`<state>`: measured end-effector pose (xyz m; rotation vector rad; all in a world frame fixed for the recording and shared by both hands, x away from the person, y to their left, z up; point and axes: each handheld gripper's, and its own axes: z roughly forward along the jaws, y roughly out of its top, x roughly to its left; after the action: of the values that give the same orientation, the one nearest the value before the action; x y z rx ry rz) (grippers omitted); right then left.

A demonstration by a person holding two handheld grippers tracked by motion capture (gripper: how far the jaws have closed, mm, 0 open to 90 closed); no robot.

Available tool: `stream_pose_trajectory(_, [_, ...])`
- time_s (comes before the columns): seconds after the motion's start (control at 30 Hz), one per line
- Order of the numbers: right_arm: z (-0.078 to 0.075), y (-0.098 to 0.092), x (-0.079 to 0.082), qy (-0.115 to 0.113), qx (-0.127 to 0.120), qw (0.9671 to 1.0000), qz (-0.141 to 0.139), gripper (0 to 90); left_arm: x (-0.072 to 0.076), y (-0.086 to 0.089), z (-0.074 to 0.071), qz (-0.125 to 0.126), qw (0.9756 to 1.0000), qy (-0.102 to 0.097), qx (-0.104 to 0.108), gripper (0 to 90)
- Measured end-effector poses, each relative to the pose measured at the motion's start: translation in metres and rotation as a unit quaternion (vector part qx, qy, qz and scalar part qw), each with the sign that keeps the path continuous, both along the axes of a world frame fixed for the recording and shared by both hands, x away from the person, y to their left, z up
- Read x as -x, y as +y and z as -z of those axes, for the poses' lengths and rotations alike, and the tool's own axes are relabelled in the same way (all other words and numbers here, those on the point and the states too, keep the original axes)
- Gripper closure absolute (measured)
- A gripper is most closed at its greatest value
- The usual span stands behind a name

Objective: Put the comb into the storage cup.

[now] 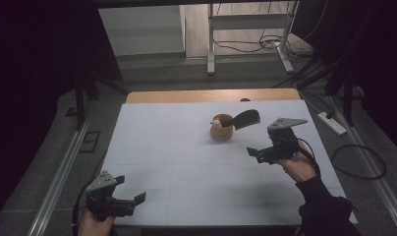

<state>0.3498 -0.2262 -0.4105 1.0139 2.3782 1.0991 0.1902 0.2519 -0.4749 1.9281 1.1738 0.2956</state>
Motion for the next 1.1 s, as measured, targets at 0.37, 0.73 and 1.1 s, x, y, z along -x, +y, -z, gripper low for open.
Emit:
stream_pose_trajectory(0.37, [0.002,-0.005,0.012,-0.007,0.001,1.0000,-0.006,0.0,0.000,0.002,0.000,-0.006,1.0000,-0.001,0.004,0.0])
stream_pose_trajectory(0.73, [0.004,-0.011,0.023,-0.008,-0.001,1.0000,-0.004,0.0,0.001,0.002,-0.001,-0.007,1.0000,-0.004,0.002,0.0])
stream_pose_trajectory(1.1, [0.013,-0.017,0.033,-0.001,0.000,1.0000,-0.001,0.0,0.002,0.002,-0.001,-0.011,0.9999,-0.006,-0.001,0.0])
